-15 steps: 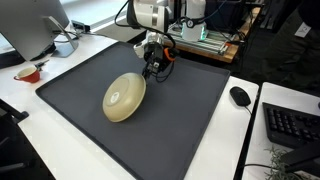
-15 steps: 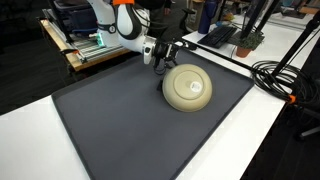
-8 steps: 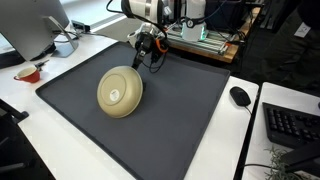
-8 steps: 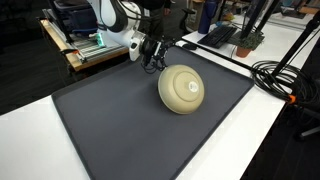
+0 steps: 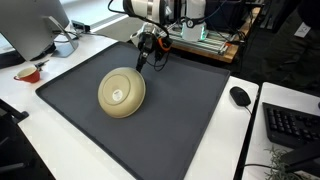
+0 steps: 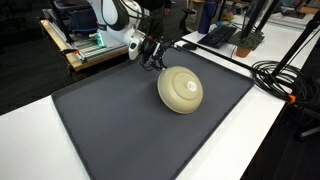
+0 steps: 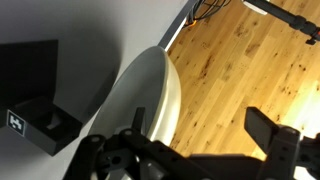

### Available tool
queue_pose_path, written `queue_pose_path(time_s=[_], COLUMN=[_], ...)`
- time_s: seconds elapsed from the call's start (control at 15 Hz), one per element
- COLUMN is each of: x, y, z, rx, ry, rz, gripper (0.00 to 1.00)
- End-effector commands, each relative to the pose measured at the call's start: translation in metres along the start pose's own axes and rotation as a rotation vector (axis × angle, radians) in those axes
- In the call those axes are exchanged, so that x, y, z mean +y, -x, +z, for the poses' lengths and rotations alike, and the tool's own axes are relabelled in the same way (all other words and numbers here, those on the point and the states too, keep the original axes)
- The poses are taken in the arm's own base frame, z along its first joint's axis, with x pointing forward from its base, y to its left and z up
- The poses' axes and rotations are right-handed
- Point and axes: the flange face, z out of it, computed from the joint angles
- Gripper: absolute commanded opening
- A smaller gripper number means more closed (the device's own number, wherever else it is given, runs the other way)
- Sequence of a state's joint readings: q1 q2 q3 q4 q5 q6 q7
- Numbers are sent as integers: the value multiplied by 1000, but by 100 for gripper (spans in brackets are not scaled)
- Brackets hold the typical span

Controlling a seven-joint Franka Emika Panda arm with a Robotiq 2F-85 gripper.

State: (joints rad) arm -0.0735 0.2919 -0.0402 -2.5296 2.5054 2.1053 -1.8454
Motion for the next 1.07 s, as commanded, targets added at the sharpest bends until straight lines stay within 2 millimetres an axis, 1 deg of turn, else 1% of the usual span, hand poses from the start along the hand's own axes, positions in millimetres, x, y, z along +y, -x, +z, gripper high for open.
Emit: queue_pose_path(time_s=[0.0, 0.67, 1.0], x=[-5, -2, -2], y=[4, 24, 10], z=[-5, 1, -6], rx=[-10, -67, -48], ry=[41, 103, 162], rz=[58, 220, 241], gripper=[100, 100, 100])
